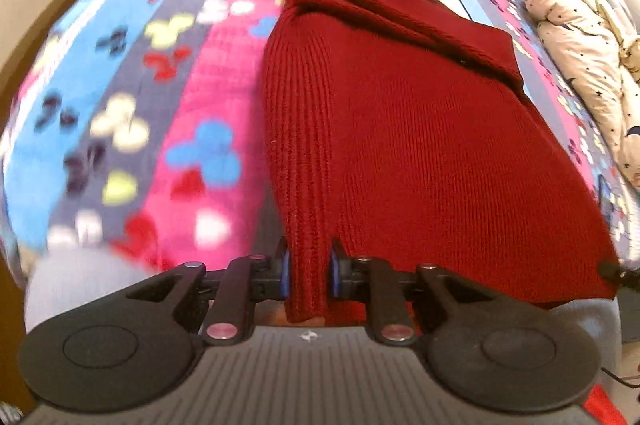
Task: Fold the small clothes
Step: 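Grasp the sweater hem with the left gripper while the right gripper grasps the hem, then lift the hem with both grippers and fold it toward the collar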
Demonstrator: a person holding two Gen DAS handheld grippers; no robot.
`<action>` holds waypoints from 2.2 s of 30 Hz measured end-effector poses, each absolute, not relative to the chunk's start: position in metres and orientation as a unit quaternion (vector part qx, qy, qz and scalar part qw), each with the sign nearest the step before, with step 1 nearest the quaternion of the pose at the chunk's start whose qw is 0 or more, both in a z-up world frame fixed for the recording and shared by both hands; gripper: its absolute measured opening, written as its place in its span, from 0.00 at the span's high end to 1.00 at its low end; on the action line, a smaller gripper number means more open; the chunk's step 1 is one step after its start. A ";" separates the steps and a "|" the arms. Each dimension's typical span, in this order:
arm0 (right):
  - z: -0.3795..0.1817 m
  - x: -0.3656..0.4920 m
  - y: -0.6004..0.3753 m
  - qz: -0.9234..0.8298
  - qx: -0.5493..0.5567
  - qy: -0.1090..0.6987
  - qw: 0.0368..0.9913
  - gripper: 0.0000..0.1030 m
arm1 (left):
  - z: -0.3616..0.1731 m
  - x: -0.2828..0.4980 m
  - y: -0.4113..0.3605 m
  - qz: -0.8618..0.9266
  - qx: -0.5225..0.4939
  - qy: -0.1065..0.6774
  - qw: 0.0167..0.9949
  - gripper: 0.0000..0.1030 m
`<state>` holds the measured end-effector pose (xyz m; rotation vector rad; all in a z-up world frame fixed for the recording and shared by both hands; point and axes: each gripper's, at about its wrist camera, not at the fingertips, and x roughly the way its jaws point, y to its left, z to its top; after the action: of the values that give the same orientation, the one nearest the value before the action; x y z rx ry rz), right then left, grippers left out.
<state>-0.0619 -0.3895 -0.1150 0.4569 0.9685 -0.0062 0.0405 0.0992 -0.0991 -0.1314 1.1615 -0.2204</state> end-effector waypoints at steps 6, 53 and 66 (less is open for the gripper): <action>-0.118 -0.105 -0.399 -0.017 0.270 0.486 0.831 0.95 | -0.123 0.015 0.120 -0.085 -0.088 0.576 0.808 0.80; -0.183 0.290 -0.406 -0.150 -0.004 0.371 0.917 0.62 | -0.162 0.426 0.016 -0.053 0.056 0.460 0.885 0.14; -0.187 0.296 -0.403 -0.120 -0.026 0.357 0.926 0.91 | -0.151 0.423 0.023 -0.046 0.029 0.436 0.898 0.87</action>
<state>0.2962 -0.4032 -0.1869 -0.0542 0.7312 -0.2468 0.4232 0.0229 -0.1506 0.0608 0.9027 -0.0946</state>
